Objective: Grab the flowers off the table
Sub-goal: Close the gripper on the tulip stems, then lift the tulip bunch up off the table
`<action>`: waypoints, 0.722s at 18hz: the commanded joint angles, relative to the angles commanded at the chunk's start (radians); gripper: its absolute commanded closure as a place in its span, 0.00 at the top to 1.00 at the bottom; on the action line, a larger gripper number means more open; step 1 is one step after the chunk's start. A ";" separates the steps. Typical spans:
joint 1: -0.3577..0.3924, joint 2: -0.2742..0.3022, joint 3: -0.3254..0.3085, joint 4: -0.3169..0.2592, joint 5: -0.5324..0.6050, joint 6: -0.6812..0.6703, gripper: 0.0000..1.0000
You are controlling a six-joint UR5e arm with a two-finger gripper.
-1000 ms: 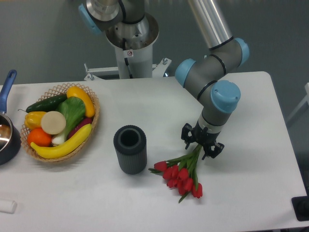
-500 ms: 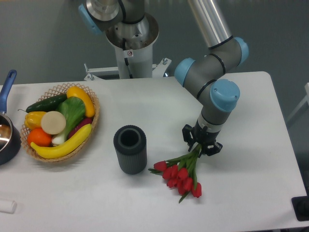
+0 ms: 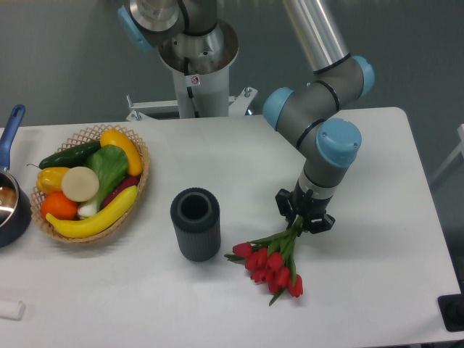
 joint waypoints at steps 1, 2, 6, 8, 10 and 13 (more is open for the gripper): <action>0.002 0.003 0.002 0.000 0.000 0.002 0.29; 0.002 0.006 0.005 0.000 0.000 0.003 0.28; 0.009 0.054 0.023 0.000 -0.005 0.002 0.29; 0.026 0.093 0.029 0.000 -0.014 0.003 0.29; 0.034 0.127 0.055 0.000 -0.052 -0.003 0.30; 0.077 0.170 0.081 0.000 -0.171 -0.049 0.30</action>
